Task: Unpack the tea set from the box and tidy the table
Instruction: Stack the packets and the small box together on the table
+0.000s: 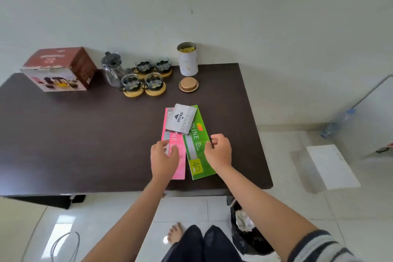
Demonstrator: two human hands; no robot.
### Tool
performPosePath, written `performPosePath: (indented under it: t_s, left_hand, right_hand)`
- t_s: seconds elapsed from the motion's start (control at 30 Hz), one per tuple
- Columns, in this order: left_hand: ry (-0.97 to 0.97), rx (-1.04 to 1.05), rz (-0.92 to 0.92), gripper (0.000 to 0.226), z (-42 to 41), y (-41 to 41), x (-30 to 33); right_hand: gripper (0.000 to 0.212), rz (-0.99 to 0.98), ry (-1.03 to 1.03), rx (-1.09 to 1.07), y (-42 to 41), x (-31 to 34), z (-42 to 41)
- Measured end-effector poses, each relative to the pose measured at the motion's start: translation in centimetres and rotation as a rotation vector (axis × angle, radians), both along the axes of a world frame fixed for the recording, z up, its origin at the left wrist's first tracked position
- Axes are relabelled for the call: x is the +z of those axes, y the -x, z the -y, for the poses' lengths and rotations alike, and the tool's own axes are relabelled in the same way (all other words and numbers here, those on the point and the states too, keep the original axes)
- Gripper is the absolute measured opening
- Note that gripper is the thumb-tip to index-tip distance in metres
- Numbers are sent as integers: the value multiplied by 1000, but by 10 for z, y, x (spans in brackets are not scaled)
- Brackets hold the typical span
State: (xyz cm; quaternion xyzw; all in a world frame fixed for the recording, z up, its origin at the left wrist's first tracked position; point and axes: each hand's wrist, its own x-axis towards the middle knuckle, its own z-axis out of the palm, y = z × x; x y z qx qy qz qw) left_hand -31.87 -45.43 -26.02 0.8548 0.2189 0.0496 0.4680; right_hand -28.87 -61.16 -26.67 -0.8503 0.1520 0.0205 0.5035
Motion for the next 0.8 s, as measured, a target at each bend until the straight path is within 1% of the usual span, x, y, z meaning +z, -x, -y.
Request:
performPosePath:
  t_s: [0.13, 0.2, 0.27, 0.37, 0.47, 0.53, 0.6, 0.7, 0.8]
  left_hand:
    - [-38, -80, -187, 54, -38, -47, -5]
    - [-116, -118, -317, 63, -47, -64, -10]
    - [-191, -184, -426, 62, -53, -76, -14]
    - [-252, -274, -498, 59, -53, -85, -18]
    - [-268, -270, -484, 58, -52, -87, -22]
    - [-269, -281, -466, 59, -54, -88, -24]
    - [-250, -290, -436, 55, -59, -87, -29]
    - [-120, -236, -353, 39, -65, -83, -35]
    - [-26, -224, -268, 36, -71, -79, -40]
  right_hand:
    - [50, -248, 210, 35, -38, -3, -20]
    - [57, -333, 336, 55, -50, -4, -26]
    - [59, -361, 426, 87, -57, -5, -31]
    - [58, -385, 409, 83, -64, -11, -36]
    - [54, -374, 289, 52, -67, -12, -36]
    - [45, -354, 214, 75, -67, -9, -38]
    - [35, -358, 194, 119, -67, -6, -43]
    - [31, -371, 180, 148, -66, -8, -54]
    - [30, -338, 176, 153, -64, -14, -63]
